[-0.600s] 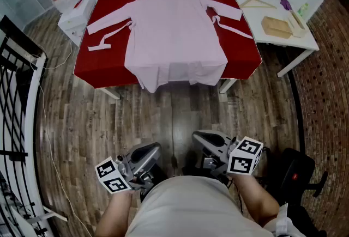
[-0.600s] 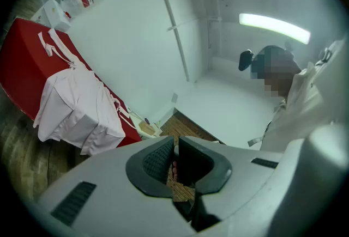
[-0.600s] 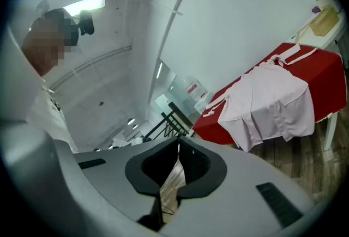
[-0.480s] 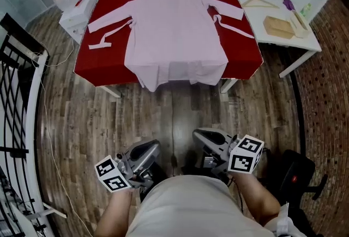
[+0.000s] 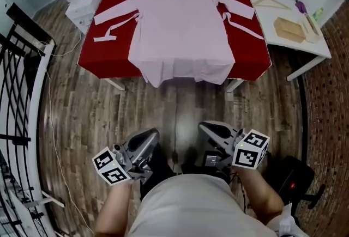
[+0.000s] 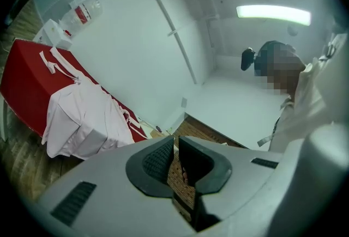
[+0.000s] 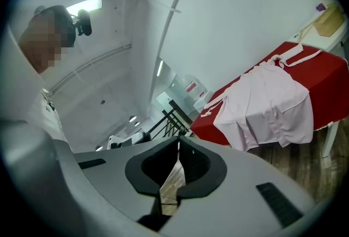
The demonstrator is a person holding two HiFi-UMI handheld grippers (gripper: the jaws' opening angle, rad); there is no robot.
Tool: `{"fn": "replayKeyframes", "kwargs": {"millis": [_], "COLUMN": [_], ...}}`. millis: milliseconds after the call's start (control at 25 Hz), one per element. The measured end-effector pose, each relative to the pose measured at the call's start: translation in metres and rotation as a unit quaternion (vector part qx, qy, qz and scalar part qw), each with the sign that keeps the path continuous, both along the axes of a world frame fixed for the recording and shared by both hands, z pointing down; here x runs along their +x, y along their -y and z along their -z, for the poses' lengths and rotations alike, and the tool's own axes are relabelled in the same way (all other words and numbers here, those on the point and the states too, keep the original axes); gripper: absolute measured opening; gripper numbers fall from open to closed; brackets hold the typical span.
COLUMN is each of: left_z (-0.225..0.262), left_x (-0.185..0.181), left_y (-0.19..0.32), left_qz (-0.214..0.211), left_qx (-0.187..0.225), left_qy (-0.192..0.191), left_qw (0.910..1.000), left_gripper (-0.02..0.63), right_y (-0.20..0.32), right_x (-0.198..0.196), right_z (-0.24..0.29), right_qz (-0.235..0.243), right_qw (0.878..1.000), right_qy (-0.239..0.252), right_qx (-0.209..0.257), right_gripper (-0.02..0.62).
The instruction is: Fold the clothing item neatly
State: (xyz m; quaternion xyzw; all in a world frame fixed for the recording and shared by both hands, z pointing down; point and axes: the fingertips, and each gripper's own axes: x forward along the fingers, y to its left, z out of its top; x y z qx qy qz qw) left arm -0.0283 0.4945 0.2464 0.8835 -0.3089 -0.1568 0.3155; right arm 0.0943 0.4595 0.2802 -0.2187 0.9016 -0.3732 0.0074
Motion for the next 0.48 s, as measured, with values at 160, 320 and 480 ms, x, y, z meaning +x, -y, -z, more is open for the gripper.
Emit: {"fn": "replayKeyframes", "kwargs": {"millis": [160,320,480], "left_z": [-0.003,-0.009,-0.014], "left_x": [-0.007,-0.021,-0.045], "left_y": [0.014,0.035,0.064], "left_qz": [-0.010,-0.025,-0.039], "left_qx": [0.000,-0.004,-0.013], "left_qy": [-0.004,-0.012,-0.011], "left_qw": [0.9999,0.9996,0.9991], "left_gripper": [0.008,0.008,0.008], "right_y": [0.011,0.029,0.050], "right_x": [-0.010,-0.024,-0.046], "right_z": [-0.004,-0.007,-0.007], "right_qz": [-0.004,-0.018,-0.035], "right_qw": [1.000,1.000,0.999], "right_qy": [-0.006,-0.014,-0.022], "right_qx": [-0.002,-0.005,-0.010], "right_gripper": [0.015,0.015,0.015]}}
